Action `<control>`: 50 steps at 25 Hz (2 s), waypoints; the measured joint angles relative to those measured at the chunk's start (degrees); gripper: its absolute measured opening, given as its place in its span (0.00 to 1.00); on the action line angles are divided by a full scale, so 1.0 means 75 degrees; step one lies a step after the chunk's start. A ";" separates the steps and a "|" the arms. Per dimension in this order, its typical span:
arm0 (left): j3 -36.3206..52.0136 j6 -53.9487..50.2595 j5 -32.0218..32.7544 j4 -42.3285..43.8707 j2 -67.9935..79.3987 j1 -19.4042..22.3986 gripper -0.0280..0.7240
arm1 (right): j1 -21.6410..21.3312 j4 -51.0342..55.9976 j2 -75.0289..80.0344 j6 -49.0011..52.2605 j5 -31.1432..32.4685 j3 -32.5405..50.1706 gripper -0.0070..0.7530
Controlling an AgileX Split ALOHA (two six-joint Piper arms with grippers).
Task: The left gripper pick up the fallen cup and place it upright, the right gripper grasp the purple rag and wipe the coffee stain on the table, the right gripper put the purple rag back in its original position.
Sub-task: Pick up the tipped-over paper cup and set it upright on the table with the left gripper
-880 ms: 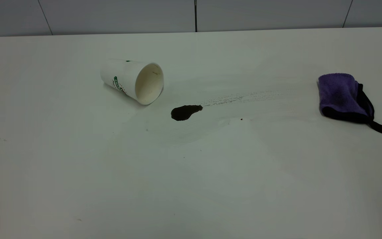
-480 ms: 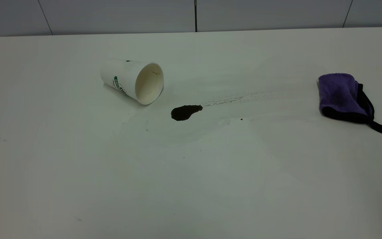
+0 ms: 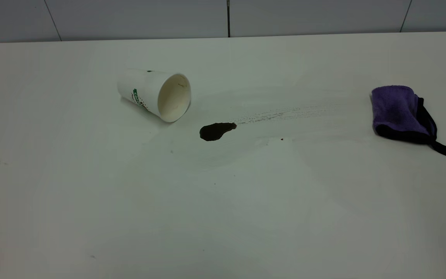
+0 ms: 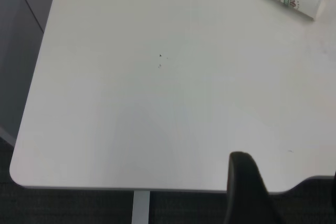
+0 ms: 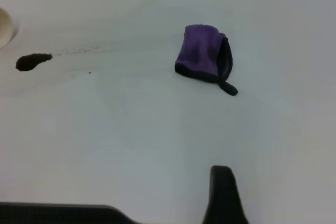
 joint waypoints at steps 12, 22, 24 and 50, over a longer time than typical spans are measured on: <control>0.0000 0.0000 0.0000 0.0000 0.0000 0.0000 0.61 | 0.0000 0.0000 0.0000 0.0000 0.0000 0.0000 0.75; -0.0304 -0.0030 -0.0564 0.0188 0.0949 0.0000 0.61 | 0.0000 0.0000 0.0000 0.0000 0.0000 0.0000 0.75; -0.0546 -0.0123 -0.0873 0.0361 0.1727 0.0000 0.61 | 0.0000 0.0000 0.0000 0.0000 0.0000 0.0000 0.75; -0.5171 -0.3351 -0.3749 0.4447 1.3841 -0.3746 0.97 | 0.0000 0.0000 0.0000 0.0000 0.0000 0.0000 0.75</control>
